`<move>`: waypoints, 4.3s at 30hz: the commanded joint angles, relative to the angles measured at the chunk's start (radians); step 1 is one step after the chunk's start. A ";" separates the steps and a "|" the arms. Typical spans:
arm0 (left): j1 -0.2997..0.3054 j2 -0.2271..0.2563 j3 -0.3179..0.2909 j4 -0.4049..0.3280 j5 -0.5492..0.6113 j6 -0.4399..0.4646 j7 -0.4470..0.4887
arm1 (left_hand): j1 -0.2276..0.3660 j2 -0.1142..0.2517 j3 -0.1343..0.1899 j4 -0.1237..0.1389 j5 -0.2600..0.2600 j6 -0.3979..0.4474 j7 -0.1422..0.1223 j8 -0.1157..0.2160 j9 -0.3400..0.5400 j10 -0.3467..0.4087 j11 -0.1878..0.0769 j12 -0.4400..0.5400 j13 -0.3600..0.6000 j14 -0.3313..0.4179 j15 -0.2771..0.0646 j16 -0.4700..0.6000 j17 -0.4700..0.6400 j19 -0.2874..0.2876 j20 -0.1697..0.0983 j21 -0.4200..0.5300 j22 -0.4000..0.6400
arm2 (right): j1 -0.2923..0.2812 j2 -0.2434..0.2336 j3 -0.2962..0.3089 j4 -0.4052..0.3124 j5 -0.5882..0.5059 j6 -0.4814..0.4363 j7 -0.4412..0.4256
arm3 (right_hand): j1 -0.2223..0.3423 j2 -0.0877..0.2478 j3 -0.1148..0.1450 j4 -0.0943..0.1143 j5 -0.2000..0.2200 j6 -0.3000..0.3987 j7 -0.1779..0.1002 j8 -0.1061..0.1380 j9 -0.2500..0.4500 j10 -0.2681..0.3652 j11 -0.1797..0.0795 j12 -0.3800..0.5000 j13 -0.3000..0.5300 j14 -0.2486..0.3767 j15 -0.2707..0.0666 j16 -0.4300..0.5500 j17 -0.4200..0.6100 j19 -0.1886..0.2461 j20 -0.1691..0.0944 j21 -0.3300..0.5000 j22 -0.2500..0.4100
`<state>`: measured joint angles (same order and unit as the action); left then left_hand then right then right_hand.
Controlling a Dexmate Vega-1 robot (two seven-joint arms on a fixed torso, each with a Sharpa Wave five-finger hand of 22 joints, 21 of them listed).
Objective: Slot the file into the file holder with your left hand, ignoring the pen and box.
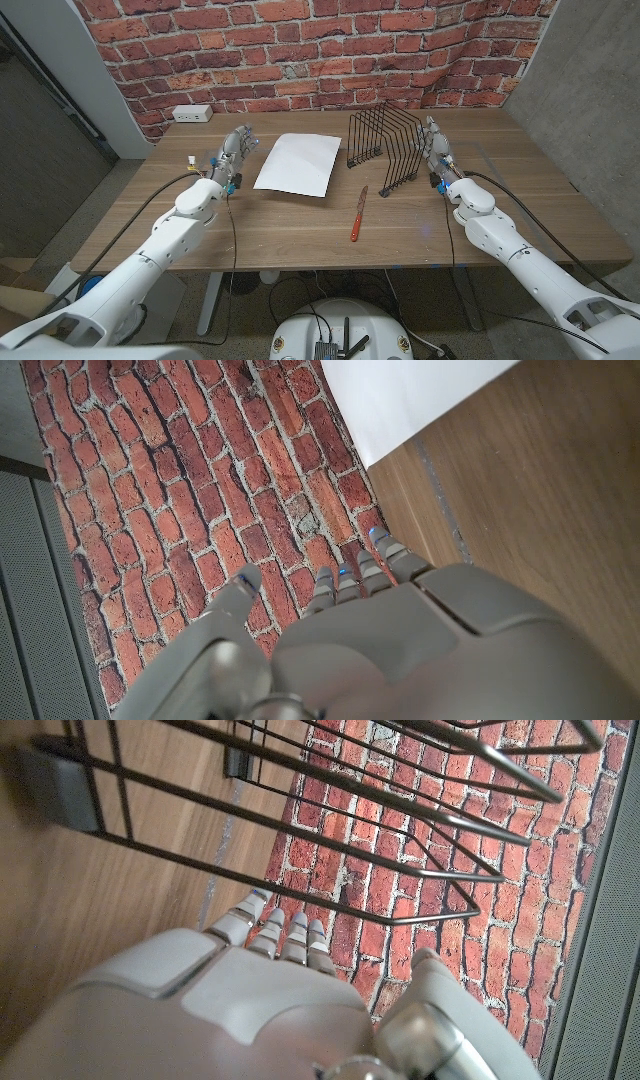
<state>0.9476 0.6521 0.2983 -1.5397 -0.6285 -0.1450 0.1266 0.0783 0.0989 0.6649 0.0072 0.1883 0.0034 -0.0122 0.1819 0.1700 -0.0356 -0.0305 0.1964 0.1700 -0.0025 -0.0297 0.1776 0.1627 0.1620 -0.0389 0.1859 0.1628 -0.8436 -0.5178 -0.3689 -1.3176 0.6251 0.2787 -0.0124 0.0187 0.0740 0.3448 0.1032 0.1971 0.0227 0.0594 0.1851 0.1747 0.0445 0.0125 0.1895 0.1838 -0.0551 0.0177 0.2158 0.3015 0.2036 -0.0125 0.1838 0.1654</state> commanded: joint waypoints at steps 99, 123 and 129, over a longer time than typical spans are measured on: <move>-0.534 0.208 0.128 0.139 -0.349 1.059 -0.264 | 0.418 -0.162 -0.058 -0.184 -0.003 0.292 0.227 0.014 0.008 0.399 0.206 0.014 0.008 0.461 0.129 0.018 0.004 0.354 0.090 0.025 0.008 | -0.014 0.013 0.017 0.019 -0.020 0.056 -0.043 | 0.025 0.048 0.028 -0.005 0.008 0.057 -0.059 0.011 0.000 0.040 -0.004 0.009 0.002 0.022 -0.020 0.007 -0.013 0.032 0.002 0.009 0.002; -0.633 0.169 0.195 0.271 -0.250 1.102 -0.426 | 0.464 -0.189 -0.102 -0.183 -0.004 0.437 0.225 0.026 0.009 0.547 0.162 0.025 0.008 0.602 0.075 0.022 0.004 0.488 0.052 0.042 0.012 | -0.038 0.012 0.023 -0.012 -0.030 0.055 -0.081 | 0.024 0.048 0.029 -0.004 0.008 0.068 -0.064 0.010 -0.001 0.045 -0.005 0.009 0.002 0.025 -0.020 0.008 -0.014 0.038 0.008 0.010 0.003; -0.641 0.167 0.201 0.281 -0.239 1.112 -0.447 | 0.470 -0.190 -0.105 -0.183 -0.004 0.450 0.225 0.025 0.009 0.562 0.158 0.025 0.008 0.616 0.071 0.022 0.004 0.497 0.047 0.043 0.012 | -0.044 0.012 0.024 -0.019 -0.031 0.055 -0.087 | 0.024 0.048 0.029 -0.004 0.008 0.069 -0.064 0.010 -0.001 0.046 -0.005 0.009 0.002 0.027 -0.020 0.009 -0.013 0.040 0.009 0.010 0.003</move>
<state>0.3310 0.8256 0.4819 -1.2899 -0.8982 0.9495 -0.2609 0.5375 -0.0892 0.5654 -0.1739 0.1846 0.4427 0.1558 0.2050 0.1745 0.5149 0.1262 0.2156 0.1745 0.6028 0.0433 0.1964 0.1627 0.6487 0.0097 0.2228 0.1703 -0.8767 -0.5056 -0.3478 -1.3229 0.5968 0.3340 -0.0868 0.0333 0.0805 0.3655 0.1009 0.1971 0.0838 -0.0051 0.1927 0.1723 0.0839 0.0053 0.1894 0.1835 -0.0333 -0.0040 0.2157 0.2879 0.2323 -0.0054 0.1886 0.1651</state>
